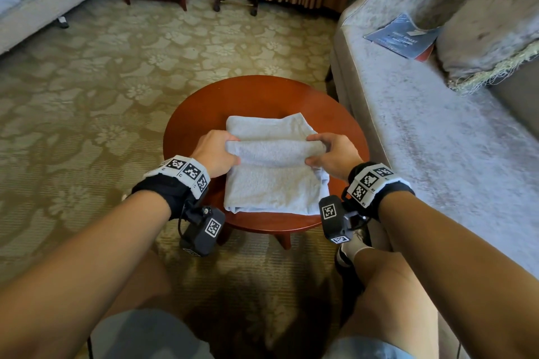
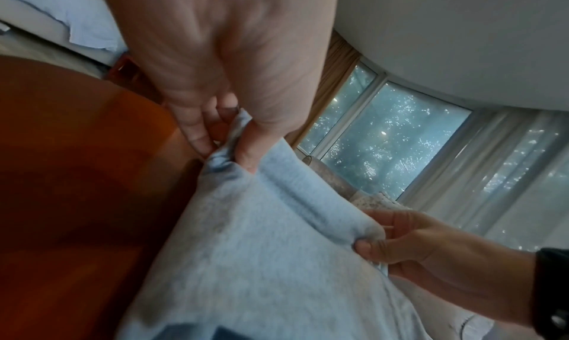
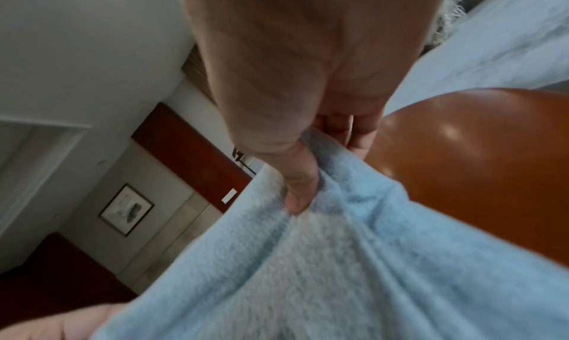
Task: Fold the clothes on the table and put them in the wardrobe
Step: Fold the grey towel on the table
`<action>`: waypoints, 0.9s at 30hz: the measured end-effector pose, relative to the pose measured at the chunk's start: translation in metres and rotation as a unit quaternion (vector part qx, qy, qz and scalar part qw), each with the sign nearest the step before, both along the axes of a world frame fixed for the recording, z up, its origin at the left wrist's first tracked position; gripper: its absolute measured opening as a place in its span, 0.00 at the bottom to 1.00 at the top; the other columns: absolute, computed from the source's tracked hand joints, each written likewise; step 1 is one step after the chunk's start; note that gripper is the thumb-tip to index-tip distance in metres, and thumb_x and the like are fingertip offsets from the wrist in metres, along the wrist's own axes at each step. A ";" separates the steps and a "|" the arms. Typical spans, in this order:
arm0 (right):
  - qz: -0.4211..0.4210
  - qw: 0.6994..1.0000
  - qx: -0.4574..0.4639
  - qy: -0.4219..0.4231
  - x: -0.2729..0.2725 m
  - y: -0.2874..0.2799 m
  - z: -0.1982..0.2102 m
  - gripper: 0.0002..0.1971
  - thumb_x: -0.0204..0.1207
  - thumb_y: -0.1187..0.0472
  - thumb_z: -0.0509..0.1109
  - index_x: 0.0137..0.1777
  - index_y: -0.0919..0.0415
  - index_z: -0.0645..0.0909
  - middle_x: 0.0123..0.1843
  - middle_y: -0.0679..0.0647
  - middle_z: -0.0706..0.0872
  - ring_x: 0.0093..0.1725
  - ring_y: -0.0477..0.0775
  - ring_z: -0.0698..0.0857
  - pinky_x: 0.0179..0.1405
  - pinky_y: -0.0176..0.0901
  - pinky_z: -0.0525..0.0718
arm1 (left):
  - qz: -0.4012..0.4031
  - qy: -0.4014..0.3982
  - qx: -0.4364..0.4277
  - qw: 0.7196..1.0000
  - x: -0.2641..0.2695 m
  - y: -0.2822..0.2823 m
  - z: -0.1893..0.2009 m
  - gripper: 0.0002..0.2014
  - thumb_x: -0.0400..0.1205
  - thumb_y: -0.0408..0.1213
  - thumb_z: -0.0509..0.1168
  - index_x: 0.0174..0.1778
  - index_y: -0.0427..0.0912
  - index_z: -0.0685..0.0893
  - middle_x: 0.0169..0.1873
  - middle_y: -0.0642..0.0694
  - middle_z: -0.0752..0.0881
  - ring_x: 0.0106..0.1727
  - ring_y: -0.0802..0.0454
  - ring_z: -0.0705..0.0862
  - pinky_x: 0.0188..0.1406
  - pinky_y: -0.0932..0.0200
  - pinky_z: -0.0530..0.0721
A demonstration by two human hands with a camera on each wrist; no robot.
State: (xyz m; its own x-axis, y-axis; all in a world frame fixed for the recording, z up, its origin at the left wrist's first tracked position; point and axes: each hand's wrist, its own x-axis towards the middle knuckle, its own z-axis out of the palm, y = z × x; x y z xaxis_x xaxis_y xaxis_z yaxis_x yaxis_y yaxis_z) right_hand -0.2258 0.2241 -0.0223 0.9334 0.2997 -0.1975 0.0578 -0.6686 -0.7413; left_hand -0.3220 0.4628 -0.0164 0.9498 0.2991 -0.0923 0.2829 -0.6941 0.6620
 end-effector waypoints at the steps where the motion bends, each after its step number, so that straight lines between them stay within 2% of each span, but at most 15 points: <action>1: 0.004 1.000 -0.017 -0.019 -0.001 0.000 0.003 0.25 0.71 0.66 0.80 0.68 0.52 0.83 0.66 0.51 0.83 0.62 0.53 0.83 0.58 0.41 0.80 | 0.000 -0.013 0.018 1.000 -0.001 0.001 0.002 0.04 0.75 0.26 0.72 0.44 0.35 0.86 0.43 0.38 0.85 0.43 0.48 0.80 0.48 0.47 0.84; 3: 0.012 0.998 -0.033 -0.052 -0.003 -0.001 0.011 0.20 0.72 0.63 0.80 0.64 0.54 0.84 0.60 0.50 0.86 0.60 0.52 0.83 0.53 0.38 0.81 | 0.003 -0.037 0.036 0.999 -0.002 0.003 0.007 0.06 0.77 0.28 0.71 0.47 0.30 0.86 0.46 0.37 0.87 0.44 0.48 0.80 0.45 0.50 0.81; 5: 0.009 0.996 -0.033 -0.084 -0.005 -0.001 0.022 0.13 0.72 0.60 0.79 0.56 0.53 0.86 0.53 0.50 0.87 0.53 0.51 0.84 0.41 0.32 0.78 | 0.001 -0.056 0.043 0.997 -0.003 0.005 0.017 0.07 0.78 0.32 0.72 0.50 0.35 0.87 0.48 0.41 0.85 0.49 0.48 0.79 0.46 0.53 0.78; 7: -0.011 0.995 -0.001 -0.098 -0.003 -0.001 0.036 0.08 0.69 0.60 0.79 0.47 0.55 0.86 0.48 0.52 0.87 0.49 0.52 0.85 0.36 0.34 0.76 | 0.015 -0.067 0.015 0.998 -0.001 0.011 0.031 0.05 0.75 0.38 0.74 0.43 0.42 0.87 0.46 0.46 0.81 0.50 0.50 0.77 0.49 0.53 0.77; 9: -0.032 0.994 0.094 -0.048 0.000 -0.002 0.052 0.10 0.64 0.63 0.81 0.43 0.62 0.86 0.44 0.53 0.88 0.46 0.53 0.86 0.38 0.40 0.78 | 0.031 -0.084 -0.098 0.991 0.001 0.016 0.050 0.09 0.72 0.40 0.74 0.33 0.44 0.80 0.38 0.47 0.79 0.42 0.51 0.77 0.44 0.53 0.75; 12: -0.048 0.969 0.236 0.057 0.003 -0.002 0.069 0.26 0.54 0.60 0.85 0.52 0.68 0.87 0.49 0.57 0.92 0.49 0.58 0.90 0.47 0.48 0.84 | 0.039 -0.102 -0.297 0.949 0.000 0.014 0.075 0.02 0.80 0.31 0.68 0.44 0.41 0.81 0.42 0.44 0.84 0.43 0.52 0.84 0.39 0.62 0.79; 13: -0.055 0.957 0.275 0.077 0.003 0.001 0.070 0.28 0.56 0.60 0.84 0.57 0.69 0.86 0.52 0.61 0.92 0.52 0.61 0.91 0.50 0.51 0.87 | 0.044 -0.106 -0.321 0.940 0.002 0.015 0.077 0.03 0.83 0.31 0.66 0.44 0.43 0.81 0.41 0.46 0.85 0.39 0.55 0.85 0.33 0.66 0.79; 15: -0.084 0.940 0.316 0.098 0.007 0.009 0.066 0.26 0.61 0.59 0.83 0.60 0.66 0.86 0.54 0.62 0.92 0.54 0.64 0.91 0.55 0.60 0.89 | 0.062 -0.108 -0.311 0.942 0.009 0.017 0.070 0.08 0.85 0.35 0.63 0.40 0.46 0.78 0.35 0.49 0.82 0.30 0.59 0.83 0.25 0.68 0.77; 17: -0.113 0.943 0.299 0.089 0.014 0.019 0.054 0.23 0.63 0.55 0.83 0.58 0.61 0.86 0.54 0.59 0.92 0.53 0.62 0.91 0.57 0.61 0.88 | 0.093 -0.073 -0.268 0.956 0.021 0.024 0.050 0.13 0.85 0.43 0.64 0.36 0.46 0.74 0.32 0.48 0.77 0.33 0.50 0.78 0.31 0.62 0.74; 19: -0.142 0.957 0.245 0.062 0.024 0.027 0.034 0.21 0.64 0.52 0.83 0.56 0.59 0.86 0.53 0.56 0.92 0.53 0.59 0.91 0.58 0.59 0.88 | 0.118 -0.023 -0.239 0.964 0.029 0.026 0.028 0.16 0.84 0.45 0.64 0.33 0.44 0.72 0.30 0.45 0.74 0.36 0.47 0.75 0.36 0.55 0.72; 22: -0.187 0.963 0.174 0.083 0.040 0.035 -0.001 0.19 0.69 0.53 0.82 0.55 0.62 0.86 0.51 0.58 0.91 0.47 0.58 0.91 0.53 0.55 0.90 | 0.166 0.030 -0.251 0.953 0.043 0.025 -0.006 0.19 0.83 0.45 0.67 0.27 0.42 0.73 0.25 0.45 0.76 0.33 0.46 0.77 0.37 0.53 0.73; 24: -0.226 0.956 0.151 0.108 0.047 0.036 -0.022 0.25 0.67 0.51 0.83 0.59 0.63 0.83 0.51 0.58 0.91 0.48 0.59 0.90 0.51 0.54 0.90 | 0.173 0.043 -0.259 0.949 0.052 0.026 -0.022 0.20 0.78 0.46 0.72 0.25 0.43 0.74 0.24 0.48 0.75 0.30 0.49 0.75 0.35 0.54 0.70; 25: -0.238 0.956 0.134 0.108 0.049 0.036 -0.029 0.28 0.65 0.49 0.84 0.62 0.62 0.81 0.53 0.56 0.88 0.51 0.59 0.89 0.54 0.54 0.89 | 0.164 0.048 -0.252 0.952 0.053 0.024 -0.025 0.16 0.76 0.46 0.75 0.32 0.42 0.77 0.30 0.48 0.78 0.35 0.49 0.77 0.38 0.54 0.73; 26: -0.242 0.957 0.121 0.100 0.050 0.037 -0.033 0.30 0.65 0.49 0.84 0.63 0.60 0.78 0.55 0.54 0.85 0.54 0.58 0.86 0.58 0.54 0.87 | 0.165 0.055 -0.227 0.958 0.057 0.026 -0.028 0.17 0.73 0.47 0.77 0.45 0.41 0.79 0.41 0.48 0.81 0.45 0.49 0.79 0.47 0.53 0.78; 27: -0.245 0.959 0.111 0.091 0.053 0.037 -0.036 0.31 0.65 0.49 0.84 0.63 0.57 0.76 0.57 0.54 0.83 0.56 0.57 0.84 0.61 0.55 0.85 | 0.164 0.059 -0.184 0.967 0.060 0.029 -0.031 0.22 0.70 0.49 0.79 0.52 0.43 0.78 0.50 0.47 0.80 0.54 0.48 0.79 0.56 0.51 0.79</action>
State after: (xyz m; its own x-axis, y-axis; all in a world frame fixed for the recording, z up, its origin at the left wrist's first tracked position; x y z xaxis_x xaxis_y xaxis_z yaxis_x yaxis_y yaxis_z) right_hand -0.1730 0.2610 -0.0580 0.9293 -0.1121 -0.3519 -0.3660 -0.4070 -0.8369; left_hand -0.2623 0.4921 -0.0473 0.7864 0.5083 -0.3510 0.5356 -0.2782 0.7973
